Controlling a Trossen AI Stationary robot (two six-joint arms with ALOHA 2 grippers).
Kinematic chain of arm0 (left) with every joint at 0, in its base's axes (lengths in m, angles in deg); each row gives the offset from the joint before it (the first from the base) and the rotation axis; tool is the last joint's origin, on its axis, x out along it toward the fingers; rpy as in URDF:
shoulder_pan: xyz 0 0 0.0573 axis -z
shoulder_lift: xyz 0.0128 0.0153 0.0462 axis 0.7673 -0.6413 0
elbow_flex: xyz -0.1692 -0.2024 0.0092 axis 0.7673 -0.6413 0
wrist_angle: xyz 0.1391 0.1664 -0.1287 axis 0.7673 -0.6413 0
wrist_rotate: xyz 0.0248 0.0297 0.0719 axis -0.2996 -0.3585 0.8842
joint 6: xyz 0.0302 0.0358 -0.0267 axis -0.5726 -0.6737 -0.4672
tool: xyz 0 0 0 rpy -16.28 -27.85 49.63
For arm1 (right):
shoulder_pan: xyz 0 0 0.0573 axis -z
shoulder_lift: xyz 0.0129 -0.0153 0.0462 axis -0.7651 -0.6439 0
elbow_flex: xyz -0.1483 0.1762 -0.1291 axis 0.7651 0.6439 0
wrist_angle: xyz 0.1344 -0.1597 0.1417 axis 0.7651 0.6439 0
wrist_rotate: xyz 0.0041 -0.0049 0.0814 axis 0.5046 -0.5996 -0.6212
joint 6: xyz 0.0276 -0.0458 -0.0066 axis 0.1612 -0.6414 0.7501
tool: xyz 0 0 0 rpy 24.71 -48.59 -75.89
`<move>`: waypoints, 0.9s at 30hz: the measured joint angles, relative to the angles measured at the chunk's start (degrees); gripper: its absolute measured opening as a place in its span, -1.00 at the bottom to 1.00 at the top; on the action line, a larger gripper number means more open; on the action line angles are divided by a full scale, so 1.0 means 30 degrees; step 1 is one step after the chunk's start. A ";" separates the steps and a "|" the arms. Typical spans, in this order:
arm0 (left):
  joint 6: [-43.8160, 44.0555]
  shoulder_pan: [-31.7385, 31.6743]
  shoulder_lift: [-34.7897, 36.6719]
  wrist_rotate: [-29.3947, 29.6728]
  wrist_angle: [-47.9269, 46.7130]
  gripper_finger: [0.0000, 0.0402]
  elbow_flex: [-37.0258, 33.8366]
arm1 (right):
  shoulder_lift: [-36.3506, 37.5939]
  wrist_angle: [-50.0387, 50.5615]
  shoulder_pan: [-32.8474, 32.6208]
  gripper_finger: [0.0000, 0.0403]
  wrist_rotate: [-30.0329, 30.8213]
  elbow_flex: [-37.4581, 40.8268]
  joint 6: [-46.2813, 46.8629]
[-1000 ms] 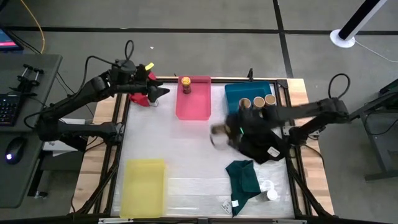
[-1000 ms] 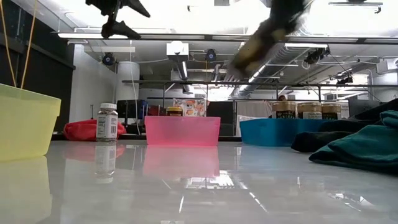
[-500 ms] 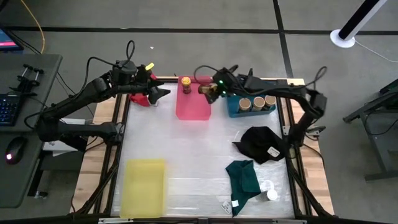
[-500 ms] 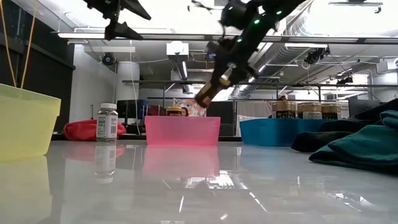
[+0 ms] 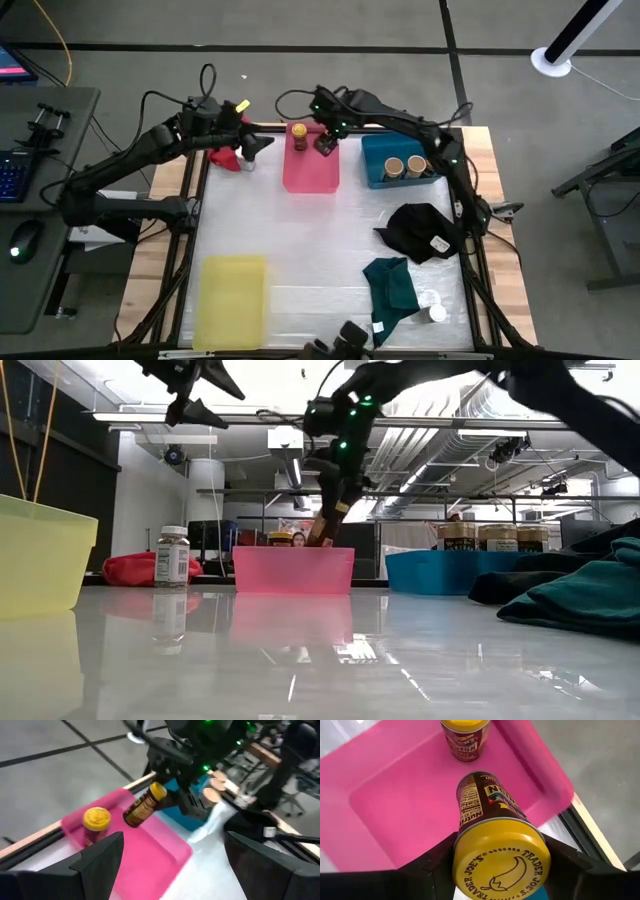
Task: Sort spices by type
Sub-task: Put the yellow seasoning bottle into the pink bin
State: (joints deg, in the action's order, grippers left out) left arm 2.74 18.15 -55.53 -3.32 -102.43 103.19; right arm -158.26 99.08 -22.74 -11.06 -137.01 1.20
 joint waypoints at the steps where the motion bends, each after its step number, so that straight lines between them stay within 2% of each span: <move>1: -0.0036 0.0000 -0.0178 0.0187 -0.0055 0.66 0.0000 | -0.0537 0.0351 0.0070 0.08 0.0001 -0.0721 -0.0232; 4: -0.0465 0.0007 -0.0855 0.0553 -0.0133 0.66 0.0000 | -0.1927 0.1194 0.0198 0.08 -0.0015 -0.2332 -0.0633; 11: -0.0311 0.0129 -0.2801 0.0623 -0.0610 0.66 0.0000 | -0.2090 0.0910 0.0510 0.08 -0.0058 -0.0400 -0.0509; 16: -0.0138 0.0447 -0.3557 0.0486 -0.0577 0.66 0.0000 | -0.2090 0.0642 0.0488 0.09 -0.0074 -0.0348 -0.0466; 22: -0.0138 0.0568 -0.3346 0.0450 -0.0540 0.66 0.0000 | -0.2082 0.0003 0.0488 0.40 -0.0081 -0.0333 -0.0459; 27: -0.0138 0.0554 -0.3163 0.0457 -0.0598 0.66 0.0000 | -0.2082 -0.0865 0.0488 0.46 -0.0062 -0.0502 -0.0536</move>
State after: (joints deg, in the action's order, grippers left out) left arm 2.33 19.81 -65.01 -1.95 -104.22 103.19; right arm -164.50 96.48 -21.27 -11.24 -138.52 -0.40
